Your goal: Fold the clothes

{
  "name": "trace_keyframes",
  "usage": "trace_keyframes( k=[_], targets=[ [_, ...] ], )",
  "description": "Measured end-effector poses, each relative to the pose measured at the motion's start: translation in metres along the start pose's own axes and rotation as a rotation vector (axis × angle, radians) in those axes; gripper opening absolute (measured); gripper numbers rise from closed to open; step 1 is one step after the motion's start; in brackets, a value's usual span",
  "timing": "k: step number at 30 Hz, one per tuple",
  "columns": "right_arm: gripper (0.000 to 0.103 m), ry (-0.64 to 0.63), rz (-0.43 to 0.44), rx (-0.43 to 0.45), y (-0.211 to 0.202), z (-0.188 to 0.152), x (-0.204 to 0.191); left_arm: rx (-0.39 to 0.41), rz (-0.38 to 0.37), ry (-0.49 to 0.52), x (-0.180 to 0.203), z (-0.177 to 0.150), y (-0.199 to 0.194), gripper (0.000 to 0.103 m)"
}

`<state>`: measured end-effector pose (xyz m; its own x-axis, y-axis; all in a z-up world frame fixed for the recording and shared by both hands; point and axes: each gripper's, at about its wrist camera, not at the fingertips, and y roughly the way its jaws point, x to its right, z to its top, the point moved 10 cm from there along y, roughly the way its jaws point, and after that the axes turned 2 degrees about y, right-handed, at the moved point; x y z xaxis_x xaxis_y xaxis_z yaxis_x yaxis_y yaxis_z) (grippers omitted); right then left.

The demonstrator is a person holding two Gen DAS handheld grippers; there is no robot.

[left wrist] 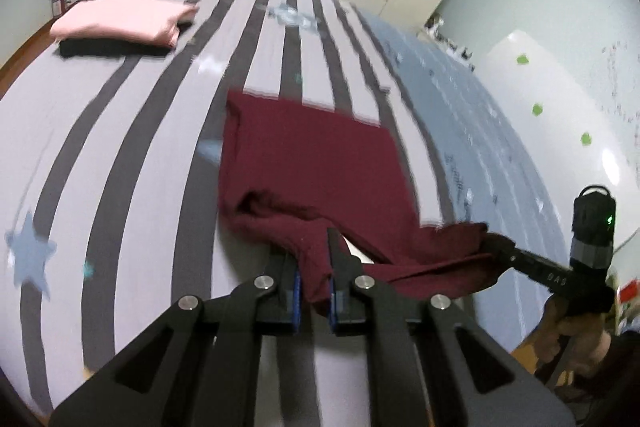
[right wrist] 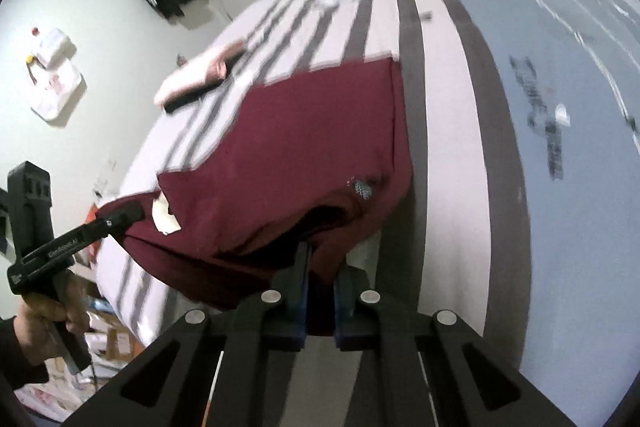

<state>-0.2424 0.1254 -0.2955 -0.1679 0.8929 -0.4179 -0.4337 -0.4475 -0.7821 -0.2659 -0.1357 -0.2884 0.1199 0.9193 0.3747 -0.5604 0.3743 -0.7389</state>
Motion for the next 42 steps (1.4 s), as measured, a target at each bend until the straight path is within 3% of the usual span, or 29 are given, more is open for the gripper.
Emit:
trace_keyframes(
  k=[7,12,17,19,22,26,28,29,30,31,32,36,39,42],
  targets=[
    [0.007,-0.010,-0.001,0.019,0.043,0.095,0.006,-0.035,0.017,-0.049,-0.021,0.085,0.063,0.007],
    [0.007,0.030,0.003,-0.031,0.102,0.141,0.028,-0.084,0.068,-0.011,-0.038,0.115,0.121,0.007],
    [0.007,0.070,0.007,-0.081,0.161,0.188,0.049,-0.113,0.081,-0.051,-0.060,0.128,0.164,0.008],
    [0.007,0.092,0.016,-0.079,0.161,0.192,0.056,-0.117,0.075,-0.059,-0.065,0.128,0.173,0.008],
    [0.013,0.128,0.030,-0.071,0.157,0.193,0.064,-0.141,0.036,-0.149,-0.073,0.129,0.179,0.011],
    [0.017,0.175,0.049,-0.060,0.150,0.196,0.076,-0.115,-0.036,-0.276,-0.081,0.133,0.168,0.022],
    [0.032,0.199,0.059,-0.054,0.147,0.197,0.081,-0.087,-0.051,-0.301,-0.083,0.136,0.159,0.035],
    [0.040,0.211,0.064,-0.052,0.145,0.198,0.084,-0.051,-0.030,-0.311,-0.088,0.139,0.151,0.057],
    [0.055,0.223,0.069,-0.049,0.144,0.199,0.087,-0.008,0.004,-0.324,-0.095,0.142,0.141,0.076],
    [0.061,0.234,0.074,-0.046,0.142,0.199,0.090,0.021,0.015,-0.326,-0.098,0.144,0.136,0.079],
    [0.061,0.246,0.078,-0.043,0.140,0.200,0.093,0.057,0.038,-0.311,-0.101,0.146,0.129,0.080],
    [0.061,0.207,0.048,0.027,0.122,0.203,0.092,0.041,0.083,-0.217,-0.097,0.140,0.127,0.079],
    [0.061,0.060,0.070,0.086,0.104,0.197,0.055,0.051,0.108,-0.143,-0.085,0.132,0.119,0.079],
    [0.059,-0.065,0.070,0.079,0.107,0.179,0.016,0.065,0.149,-0.063,-0.074,0.122,0.109,0.079]
  ],
)
